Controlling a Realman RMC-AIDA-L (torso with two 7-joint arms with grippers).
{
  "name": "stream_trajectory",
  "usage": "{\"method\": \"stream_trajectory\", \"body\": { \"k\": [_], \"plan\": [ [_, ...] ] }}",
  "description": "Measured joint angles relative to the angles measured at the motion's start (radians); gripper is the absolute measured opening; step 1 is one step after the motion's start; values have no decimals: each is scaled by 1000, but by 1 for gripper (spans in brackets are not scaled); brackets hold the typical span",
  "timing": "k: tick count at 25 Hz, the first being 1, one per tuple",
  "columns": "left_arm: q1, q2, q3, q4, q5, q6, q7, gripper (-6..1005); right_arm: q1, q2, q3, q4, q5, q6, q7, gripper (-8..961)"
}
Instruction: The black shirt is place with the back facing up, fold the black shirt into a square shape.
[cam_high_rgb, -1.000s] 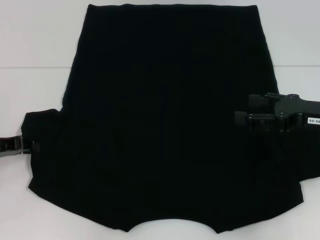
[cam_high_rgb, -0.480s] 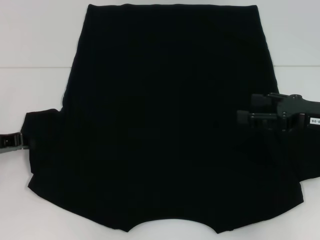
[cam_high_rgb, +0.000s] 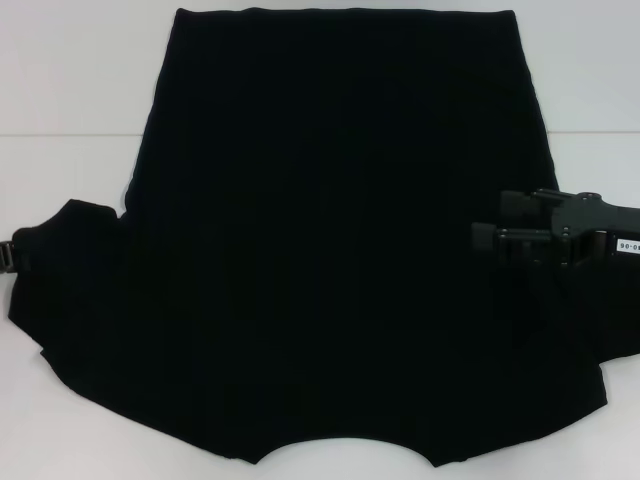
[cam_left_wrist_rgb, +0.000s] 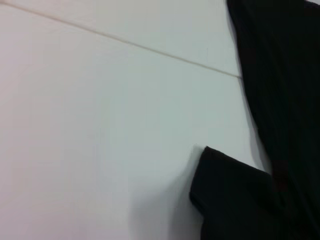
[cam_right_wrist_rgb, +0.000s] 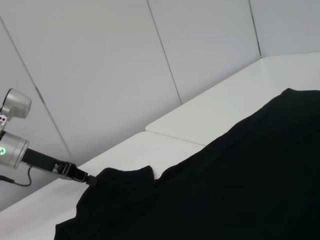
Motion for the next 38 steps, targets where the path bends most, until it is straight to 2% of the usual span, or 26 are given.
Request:
{"method": "stream_trajectory", "body": {
  "k": [11, 21, 24, 29, 32, 38],
  "plan": [
    [-11, 3, 4, -1, 0, -90, 7, 4, 2, 4, 0, 0, 0, -5, 1, 930],
    [-17, 6, 5, -1, -6, -93, 22, 7, 3, 7, 0, 0, 0, -7, 0, 929],
    [-16, 6, 4, 5, -43, -49, 26, 7, 3, 7, 0, 0, 0, -8, 0, 928],
    [-5, 4, -13, 19, -290, 198, 134, 8, 2, 6, 0, 0, 0, -8, 0, 928],
    [-8, -16, 1, 3, -372, 286, 180, 9, 2, 6, 0, 0, 0, -8, 0, 927],
    [-14, -75, 6, -46, -480, 371, 322, 11, 0, 3, 0, 0, 0, -7, 1, 926]
  ]
}}
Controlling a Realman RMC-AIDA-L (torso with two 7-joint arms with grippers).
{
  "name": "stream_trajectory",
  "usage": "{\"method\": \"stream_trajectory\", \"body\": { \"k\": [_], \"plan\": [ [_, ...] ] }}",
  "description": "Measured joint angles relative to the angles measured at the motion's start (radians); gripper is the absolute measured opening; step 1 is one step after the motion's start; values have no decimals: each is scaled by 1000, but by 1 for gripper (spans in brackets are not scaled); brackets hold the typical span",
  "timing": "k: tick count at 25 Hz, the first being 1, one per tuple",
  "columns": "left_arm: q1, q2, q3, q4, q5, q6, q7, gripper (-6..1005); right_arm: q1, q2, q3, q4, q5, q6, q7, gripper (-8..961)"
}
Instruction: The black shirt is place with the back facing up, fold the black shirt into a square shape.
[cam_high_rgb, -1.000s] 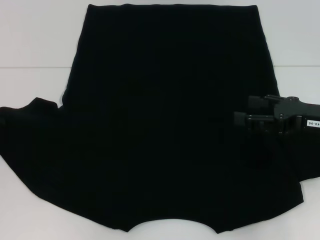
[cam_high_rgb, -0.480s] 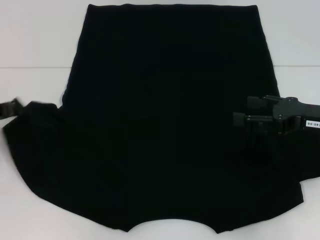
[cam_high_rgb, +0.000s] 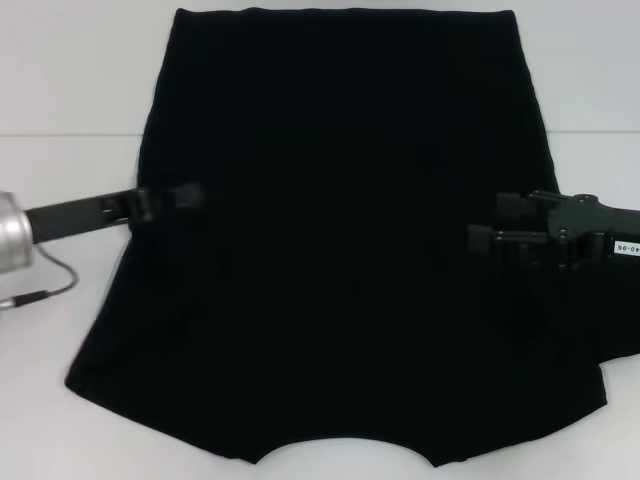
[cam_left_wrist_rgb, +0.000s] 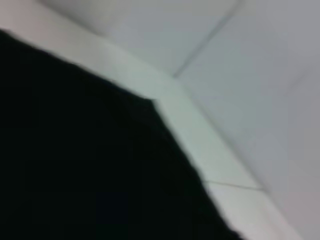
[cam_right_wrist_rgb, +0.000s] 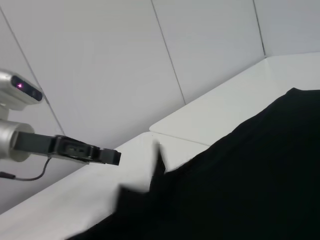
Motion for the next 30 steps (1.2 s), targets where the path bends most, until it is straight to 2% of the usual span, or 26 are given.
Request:
{"method": "stream_trajectory", "body": {
  "k": [2, 5, 10, 11, 14, 20, 22, 26, 30],
  "plan": [
    [-5, -12, 3, -20, -30, 59, 49, 11, 0, -3, 0, 0, 0, 0, 3, 927],
    [-22, -21, 31, -46, -41, 115, 89, 222, 0, -7, 0, 0, 1, 1, 6, 924],
    [-24, -21, 41, -52, -62, 122, 106, 457, 2, -24, 18, 0, 13, 18, 29, 911],
    [-24, -21, 41, -52, -67, 127, 117, 479, 2, -29, 27, 0, 14, 23, 46, 908],
    [-18, -20, 41, -63, -97, 164, 179, 544, 6, -60, 38, -7, 12, 51, 149, 900],
    [-18, -21, 51, -163, -145, 206, 411, 673, 24, -169, -14, 2, -90, 79, 460, 884],
    [-19, -25, 74, -176, -145, 207, 481, 732, 28, -195, -18, -2, -129, 68, 548, 879],
    [-13, -43, 146, -182, -145, 205, 612, 882, 27, -223, -21, -13, -213, 52, 678, 868],
    [-4, -60, 241, -182, -143, 197, 699, 926, 29, -229, -22, -12, -357, 49, 781, 857]
  ]
}}
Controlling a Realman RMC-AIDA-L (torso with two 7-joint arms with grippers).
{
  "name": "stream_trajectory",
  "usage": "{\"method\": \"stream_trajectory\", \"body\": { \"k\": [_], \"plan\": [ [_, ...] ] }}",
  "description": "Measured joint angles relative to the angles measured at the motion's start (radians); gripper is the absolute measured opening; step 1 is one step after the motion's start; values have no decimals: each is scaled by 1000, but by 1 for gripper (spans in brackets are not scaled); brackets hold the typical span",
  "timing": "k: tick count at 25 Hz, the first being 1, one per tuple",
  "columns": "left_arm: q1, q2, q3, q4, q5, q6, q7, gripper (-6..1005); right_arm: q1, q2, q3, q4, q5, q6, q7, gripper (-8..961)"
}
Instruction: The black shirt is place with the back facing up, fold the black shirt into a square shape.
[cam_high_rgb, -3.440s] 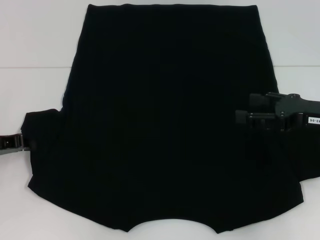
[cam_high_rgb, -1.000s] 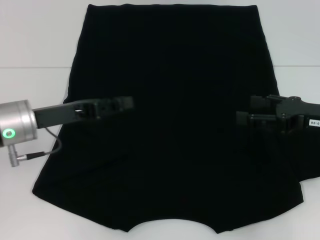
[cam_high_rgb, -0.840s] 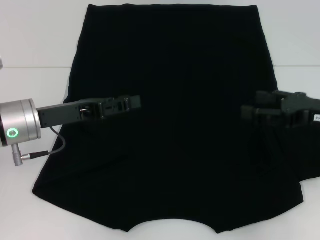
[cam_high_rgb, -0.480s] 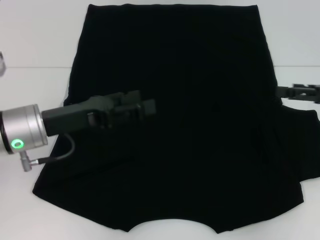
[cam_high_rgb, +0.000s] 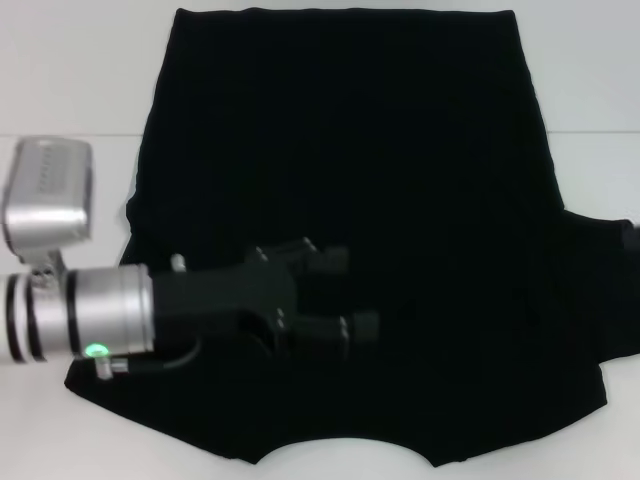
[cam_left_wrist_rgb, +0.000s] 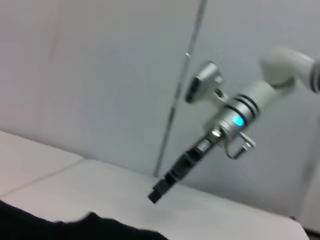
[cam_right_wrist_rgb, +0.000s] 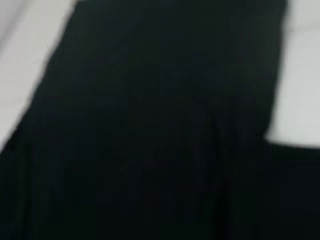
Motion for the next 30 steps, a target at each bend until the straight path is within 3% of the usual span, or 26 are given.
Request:
{"method": "stream_trajectory", "body": {
  "k": [5, 10, 19, 30],
  "plan": [
    [1, -4, 109, 2, 4, -7, 49, 949, 1, 2, 0, 9, -64, 7, 44, 844],
    [-6, -6, 155, -1, 7, -45, 62, 948, -2, 4, -1, 46, -80, 33, 66, 830],
    [-11, -6, 161, -2, 8, -76, 57, 948, 0, -4, -19, 105, -81, 50, 69, 806],
    [-13, -5, 155, -2, 9, -82, 54, 948, 11, 12, -59, 156, -82, 115, 74, 777]
  ]
}}
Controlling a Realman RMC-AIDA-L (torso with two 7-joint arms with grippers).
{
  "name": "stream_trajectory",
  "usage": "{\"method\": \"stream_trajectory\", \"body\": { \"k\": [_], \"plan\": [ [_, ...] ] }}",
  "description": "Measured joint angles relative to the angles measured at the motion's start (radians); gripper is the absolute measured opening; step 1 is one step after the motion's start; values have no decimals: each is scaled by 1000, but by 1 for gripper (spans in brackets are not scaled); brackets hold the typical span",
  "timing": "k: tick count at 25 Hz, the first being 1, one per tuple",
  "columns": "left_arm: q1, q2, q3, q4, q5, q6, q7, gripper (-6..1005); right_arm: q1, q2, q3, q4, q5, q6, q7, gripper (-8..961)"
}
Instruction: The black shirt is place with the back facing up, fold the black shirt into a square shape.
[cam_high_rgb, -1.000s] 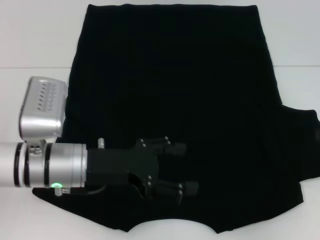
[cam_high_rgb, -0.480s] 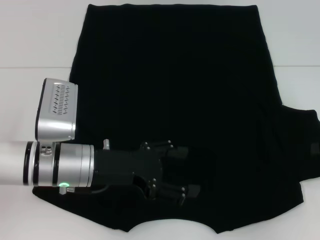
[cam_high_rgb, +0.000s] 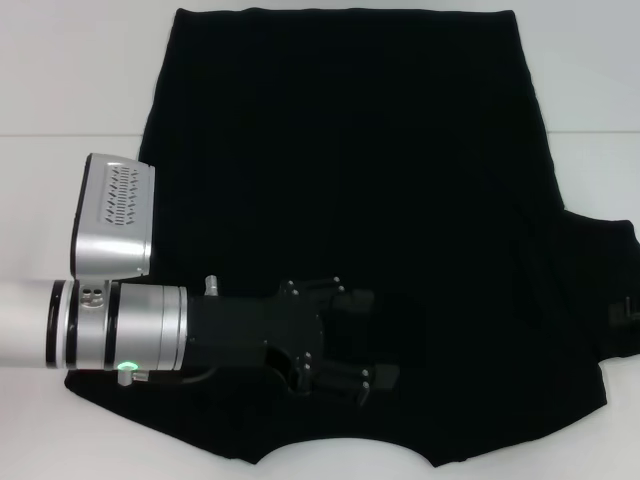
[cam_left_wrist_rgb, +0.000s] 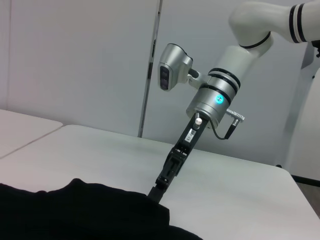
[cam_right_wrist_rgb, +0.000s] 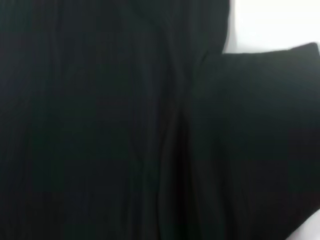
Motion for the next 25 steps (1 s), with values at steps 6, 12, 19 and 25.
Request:
{"method": "stream_trajectory", "body": {
  "k": [6, 12, 19, 25],
  "plan": [
    [-1, 2, -1, 3, 0, -21, -17, 948, -5, 6, -1, 0, 0, 18, -5, 621],
    [-2, 2, -2, 3, 0, -22, -17, 949, -11, 7, 0, -2, 0, 26, -2, 421],
    [-2, 2, -2, 3, 0, -24, -17, 949, -12, 7, -2, 1, 0, 35, -5, 123],
    [-2, 2, -2, 1, 0, -26, -17, 949, -17, 8, 5, 0, 0, 49, -10, 14]
  ]
}}
